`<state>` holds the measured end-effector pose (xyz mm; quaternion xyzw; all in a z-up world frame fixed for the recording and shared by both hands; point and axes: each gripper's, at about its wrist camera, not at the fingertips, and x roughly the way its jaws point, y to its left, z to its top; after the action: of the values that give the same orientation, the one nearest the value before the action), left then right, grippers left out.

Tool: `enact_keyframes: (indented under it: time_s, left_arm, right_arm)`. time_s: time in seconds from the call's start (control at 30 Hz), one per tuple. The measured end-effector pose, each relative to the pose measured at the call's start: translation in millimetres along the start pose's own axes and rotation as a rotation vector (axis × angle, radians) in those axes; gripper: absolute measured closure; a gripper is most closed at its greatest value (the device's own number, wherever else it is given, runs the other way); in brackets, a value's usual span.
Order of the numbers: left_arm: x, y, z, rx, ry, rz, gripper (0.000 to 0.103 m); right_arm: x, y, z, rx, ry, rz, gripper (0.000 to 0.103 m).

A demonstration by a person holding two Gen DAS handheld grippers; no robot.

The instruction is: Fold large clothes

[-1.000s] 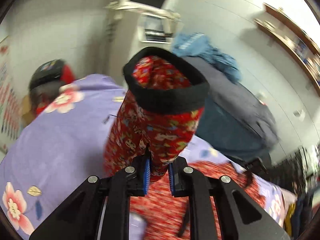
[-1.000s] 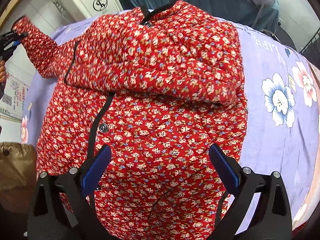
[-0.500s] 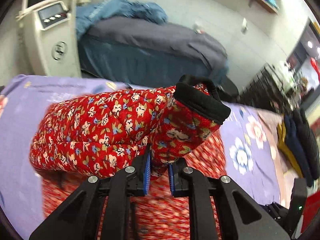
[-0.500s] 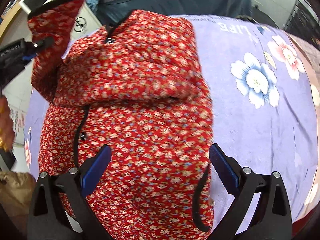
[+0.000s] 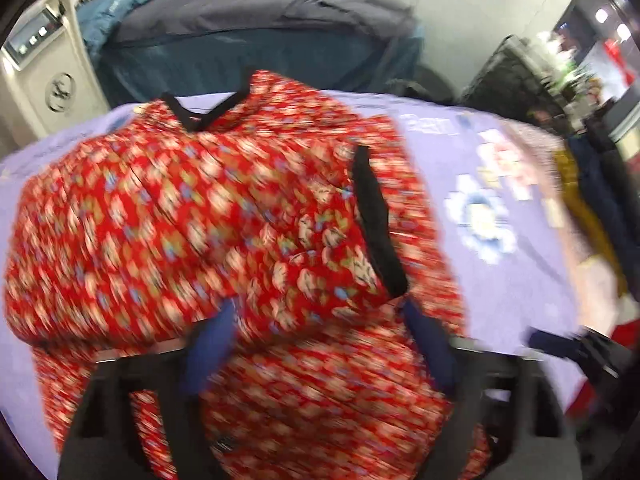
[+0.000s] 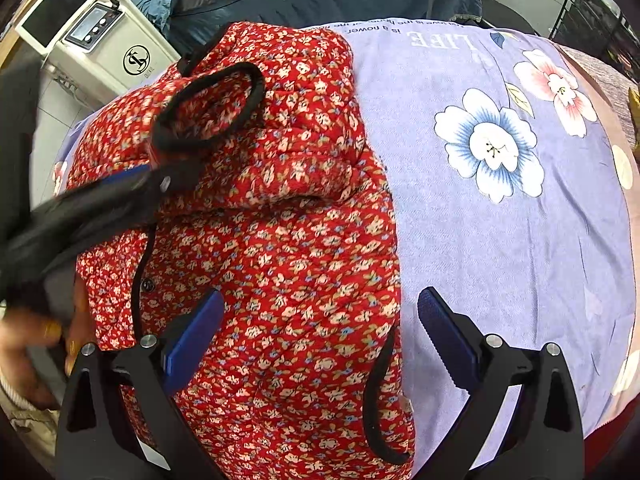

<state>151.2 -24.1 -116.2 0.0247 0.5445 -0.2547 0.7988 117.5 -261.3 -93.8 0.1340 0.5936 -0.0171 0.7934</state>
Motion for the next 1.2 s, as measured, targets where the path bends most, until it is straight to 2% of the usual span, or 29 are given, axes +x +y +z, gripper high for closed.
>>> enact_keyframes:
  time_s: [0.03, 0.1, 0.23, 0.3, 0.4, 0.43, 0.5, 0.6, 0.7, 0.77, 0.83, 0.9, 0.97, 1.1, 1.2]
  left_arm:
    - [-9, 1, -6, -0.014, -0.014, -0.029, 0.006]
    - [-23, 8, -14, -0.028, -0.030, -0.042, 0.006]
    - [-52, 39, -31, -0.089, -0.102, 0.034, 0.006]
    - [-66, 69, -28, -0.125, -0.146, 0.107, 0.008]
    - [-70, 108, -15, -0.181, -0.146, 0.207, 0.028]
    - [-68, 119, -9, -0.200, -0.141, 0.213, 0.038]
    - [-63, 141, 3, -0.225, -0.138, 0.224, 0.048]
    - [-49, 150, 18, -0.192, -0.110, 0.241, 0.052]
    - [-26, 155, 28, -0.157, -0.051, 0.272, 0.047]
    - [-8, 162, 26, -0.176, 0.006, 0.292, 0.038]
    - [9, 166, 24, -0.179, 0.058, 0.294, 0.029]
    - [24, 162, 23, -0.126, 0.078, 0.326, 0.022]
    - [33, 156, 22, -0.075, 0.069, 0.382, 0.015]
    - [42, 162, 23, -0.112, 0.060, 0.377, 0.011]
    - [48, 160, 25, -0.091, 0.061, 0.412, 0.006]
  right_arm:
    - [0, -1, 3, 0.001, -0.003, -0.003, 0.006]
    - [0, -2, 10, 0.004, -0.011, -0.008, 0.006]
    - [-3, 4, 29, -0.015, -0.047, -0.030, 0.006]
    - [-4, 16, 41, -0.049, -0.062, -0.022, 0.006]
    - [-1, 51, 59, -0.139, -0.082, 0.008, 0.006]
    - [0, 61, 62, -0.164, -0.089, 0.018, 0.006]
    - [1, 88, 70, -0.225, -0.112, 0.047, 0.006]
    - [9, 123, 78, -0.319, -0.135, 0.075, 0.006]
    - [27, 150, 83, -0.387, -0.115, 0.066, 0.006]
    - [54, 156, 88, -0.396, -0.033, 0.046, 0.006]
    - [84, 148, 93, -0.336, 0.052, -0.012, 0.006]
    - [106, 138, 97, -0.274, 0.122, -0.004, 0.006]
    - [112, 137, 99, -0.269, 0.116, -0.005, 0.006]
    - [123, 144, 102, -0.280, 0.124, -0.036, 0.005]
    - [130, 153, 99, -0.292, 0.122, -0.064, 0.004]
